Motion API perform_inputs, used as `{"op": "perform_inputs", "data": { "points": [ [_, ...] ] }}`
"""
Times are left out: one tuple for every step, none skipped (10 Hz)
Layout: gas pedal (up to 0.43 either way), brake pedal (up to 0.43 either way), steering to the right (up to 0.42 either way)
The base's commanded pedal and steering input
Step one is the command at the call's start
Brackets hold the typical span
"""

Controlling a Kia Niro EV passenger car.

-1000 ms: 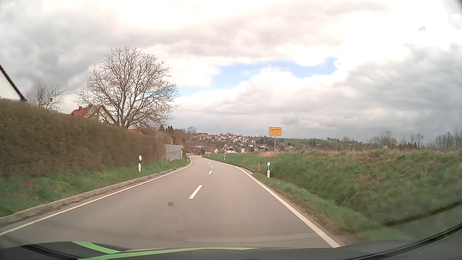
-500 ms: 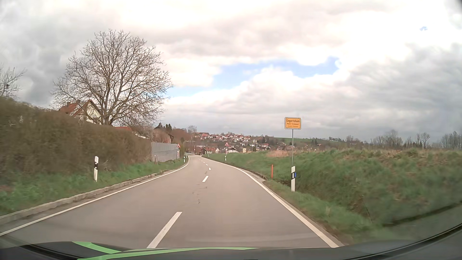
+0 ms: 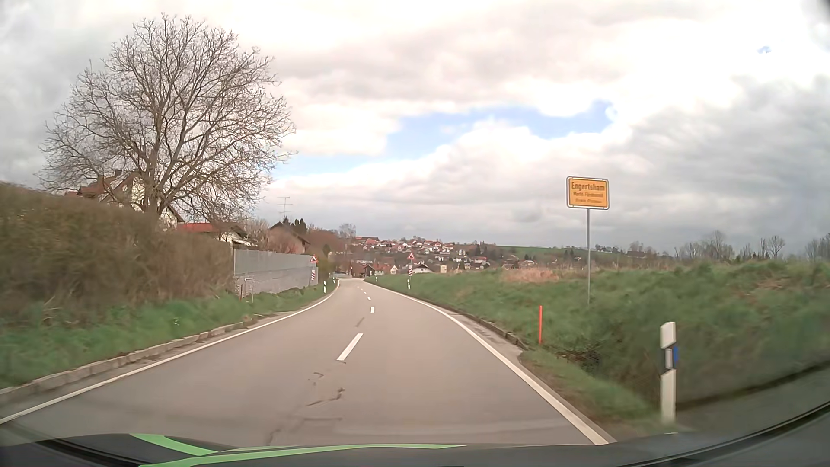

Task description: Follow the waypoints while adhering to traffic rules and regulations

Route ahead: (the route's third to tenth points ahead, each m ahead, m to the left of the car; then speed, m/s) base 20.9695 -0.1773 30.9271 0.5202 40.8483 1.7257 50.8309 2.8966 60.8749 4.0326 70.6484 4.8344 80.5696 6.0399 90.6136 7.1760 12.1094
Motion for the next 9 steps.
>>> {"op": "perform_inputs", "data": {
  "points": [
    [0.0, 0.0, -0.005],
    [0.0, 0.0, -0.006],
    [0.0, 0.0, -0.008],
    [0.0, 0.0, -0.009],
    [0.0, 0.0, -0.012],
    [0.0, 0.0, -0.012],
    [0.0, 0.006, -0.013],
    [0.0, 0.018, -0.013],
    [0.0, 0.043, -0.013]
  ]
}}
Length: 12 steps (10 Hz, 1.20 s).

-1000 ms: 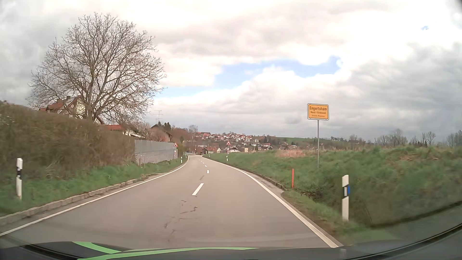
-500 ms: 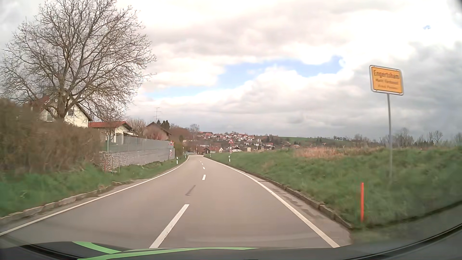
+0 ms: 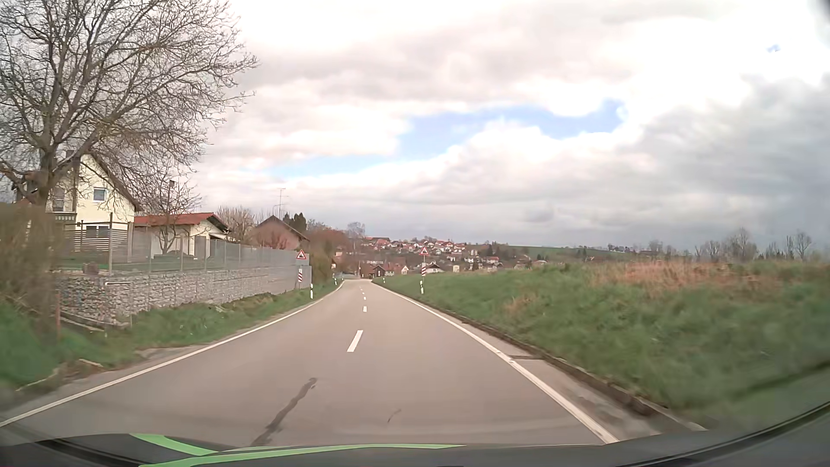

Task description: Follow the waypoints while adhering to traffic rules and regulations

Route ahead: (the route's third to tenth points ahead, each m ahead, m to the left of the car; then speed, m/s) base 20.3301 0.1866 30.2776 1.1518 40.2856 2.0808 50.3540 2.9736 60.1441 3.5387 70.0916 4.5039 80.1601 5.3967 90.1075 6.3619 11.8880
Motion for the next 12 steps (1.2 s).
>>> {"op": "perform_inputs", "data": {
  "points": [
    [0.0, 0.055, -0.013],
    [0.0, 0.055, -0.013],
    [0.0, 0.061, -0.013],
    [0.0, 0.061, -0.013],
    [0.0, 0.055, -0.012],
    [0.0, 0.049, -0.013],
    [0.0, 0.037, -0.013],
    [0.0, 0.018, -0.013],
    [0.0, 0.0, -0.012],
    [0.0, 0.0, -0.013],
    [0.0, 0.0, -0.013],
    [0.0, 0.0, -0.012]
  ]
}}
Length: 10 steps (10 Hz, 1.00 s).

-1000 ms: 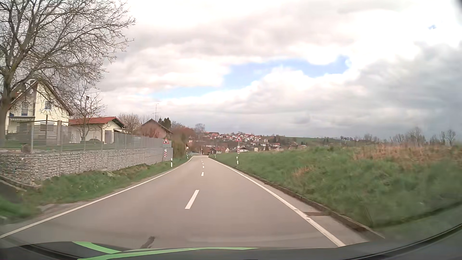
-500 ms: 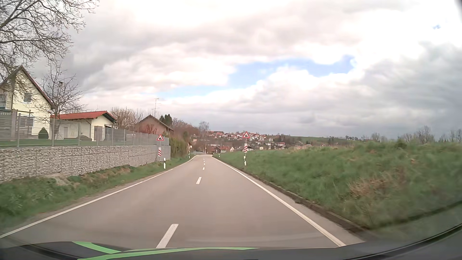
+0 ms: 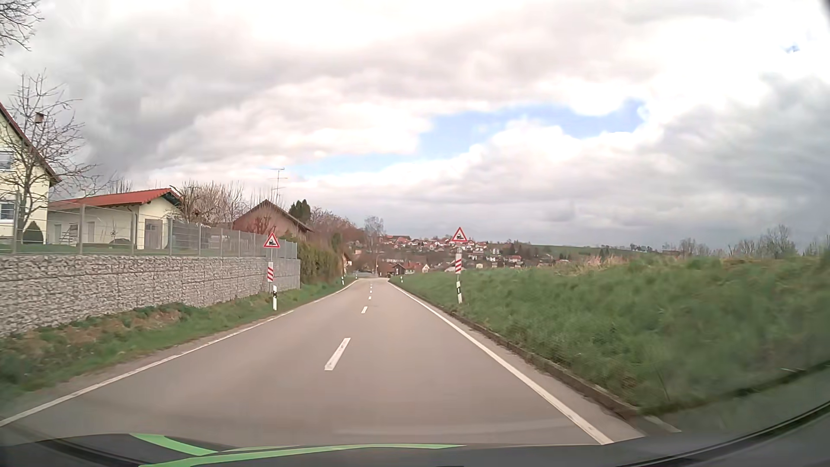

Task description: Follow the waypoints while adhering to traffic rules and regulations

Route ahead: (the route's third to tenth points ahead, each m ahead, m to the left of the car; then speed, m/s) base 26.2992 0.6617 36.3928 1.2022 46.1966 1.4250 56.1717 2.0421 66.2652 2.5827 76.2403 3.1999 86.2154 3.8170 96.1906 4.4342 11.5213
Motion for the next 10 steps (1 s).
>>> {"op": "perform_inputs", "data": {
  "points": [
    [0.0, 0.0, -0.012],
    [0.0, 0.0, -0.013],
    [0.0, 0.0, -0.013],
    [0.0, 0.0, -0.012],
    [0.0, 0.0, -0.012],
    [0.0, 0.0, -0.012],
    [0.0, 0.0, -0.011],
    [0.0, 0.0, -0.011],
    [0.0, 0.0, -0.011],
    [0.0, 0.0, -0.011]
  ]
}}
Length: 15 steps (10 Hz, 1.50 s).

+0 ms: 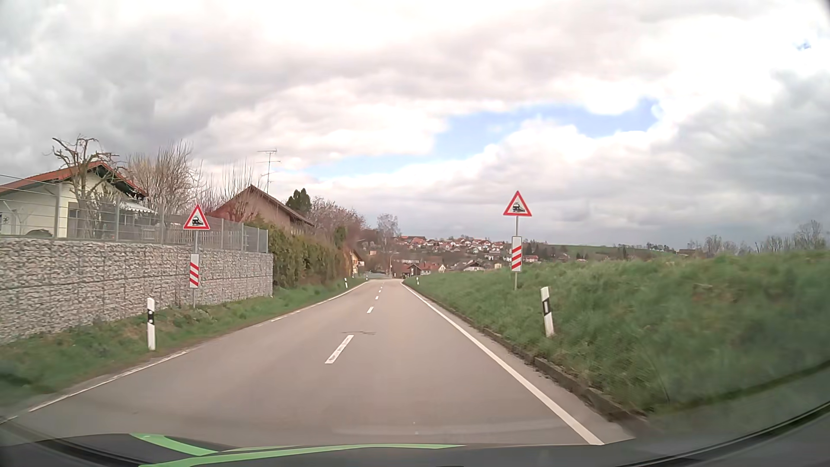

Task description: Follow the waypoints while adhering to traffic rules and regulations

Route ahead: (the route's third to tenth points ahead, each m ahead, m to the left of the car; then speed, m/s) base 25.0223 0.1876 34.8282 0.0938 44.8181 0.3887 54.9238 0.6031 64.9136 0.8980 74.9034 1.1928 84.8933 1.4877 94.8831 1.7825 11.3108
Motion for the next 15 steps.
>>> {"op": "perform_inputs", "data": {
  "points": [
    [0.0, 0.0, -0.011],
    [0.0, 0.0, -0.01],
    [0.0, 0.0, -0.009],
    [0.0, 0.0, -0.008],
    [0.0, 0.0, -0.007],
    [0.0, 0.0, -0.007],
    [0.0, 0.0, -0.007],
    [0.0, 0.0, -0.007],
    [0.0, 0.0, -0.007],
    [0.0, 0.0, -0.007],
    [0.0, 0.0, -0.007],
    [0.0, 0.0, -0.007],
    [0.0, 0.0, -0.007],
    [0.0, 0.0, -0.007],
    [0.008, 0.0, -0.006]
  ]
}}
